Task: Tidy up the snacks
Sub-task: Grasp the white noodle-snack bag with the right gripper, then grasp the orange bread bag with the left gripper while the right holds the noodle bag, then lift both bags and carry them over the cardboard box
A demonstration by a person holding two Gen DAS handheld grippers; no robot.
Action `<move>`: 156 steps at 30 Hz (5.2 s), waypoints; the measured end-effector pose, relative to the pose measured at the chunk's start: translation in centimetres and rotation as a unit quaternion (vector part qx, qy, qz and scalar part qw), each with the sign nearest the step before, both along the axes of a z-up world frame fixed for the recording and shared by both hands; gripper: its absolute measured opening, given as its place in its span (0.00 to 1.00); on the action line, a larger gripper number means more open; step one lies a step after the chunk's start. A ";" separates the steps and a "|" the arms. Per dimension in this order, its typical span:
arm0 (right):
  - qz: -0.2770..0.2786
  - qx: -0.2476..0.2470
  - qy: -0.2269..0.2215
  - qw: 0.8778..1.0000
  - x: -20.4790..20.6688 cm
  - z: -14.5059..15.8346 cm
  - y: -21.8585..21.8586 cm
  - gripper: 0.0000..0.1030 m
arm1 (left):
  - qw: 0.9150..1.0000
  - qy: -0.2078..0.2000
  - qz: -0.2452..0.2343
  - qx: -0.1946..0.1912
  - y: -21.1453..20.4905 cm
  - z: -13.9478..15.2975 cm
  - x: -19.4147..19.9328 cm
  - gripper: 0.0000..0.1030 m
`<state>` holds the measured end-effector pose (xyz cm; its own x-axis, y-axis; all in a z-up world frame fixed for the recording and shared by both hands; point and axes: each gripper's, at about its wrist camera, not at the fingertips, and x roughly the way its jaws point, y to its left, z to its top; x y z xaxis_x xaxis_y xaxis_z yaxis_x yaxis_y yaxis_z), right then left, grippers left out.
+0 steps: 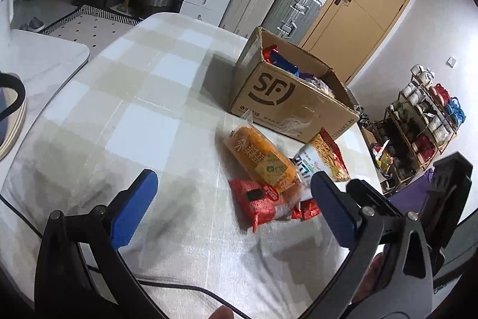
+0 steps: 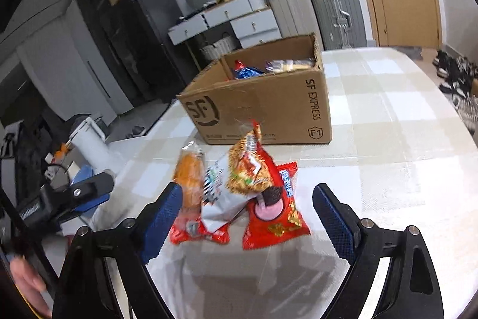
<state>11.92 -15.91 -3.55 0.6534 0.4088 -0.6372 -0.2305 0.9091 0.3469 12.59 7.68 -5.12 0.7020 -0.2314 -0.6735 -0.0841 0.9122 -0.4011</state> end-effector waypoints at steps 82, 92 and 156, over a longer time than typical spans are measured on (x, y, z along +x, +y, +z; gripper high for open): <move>0.086 -0.016 -0.028 0.996 -0.7 0.7 1.0 0.21 | 0.993 0.081 -0.024 -0.088 -2.9 -5.8 9.3 0.29; 0.111 -0.024 -0.033 0.993 -2.2 1.3 2.0 0.20 | 0.991 0.078 -0.030 -0.109 0.0 -5.2 7.1 0.28; 0.092 0.068 -0.056 0.992 -3.6 4.2 0.9 0.29 | 0.997 0.004 -0.071 0.004 -0.7 1.7 -0.3 0.28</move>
<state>8.36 -15.01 0.70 0.6231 0.6051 -0.4957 -0.4323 0.7945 0.4265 12.25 6.97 -3.43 0.6572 -0.3223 -0.6813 0.0432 0.9186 -0.3929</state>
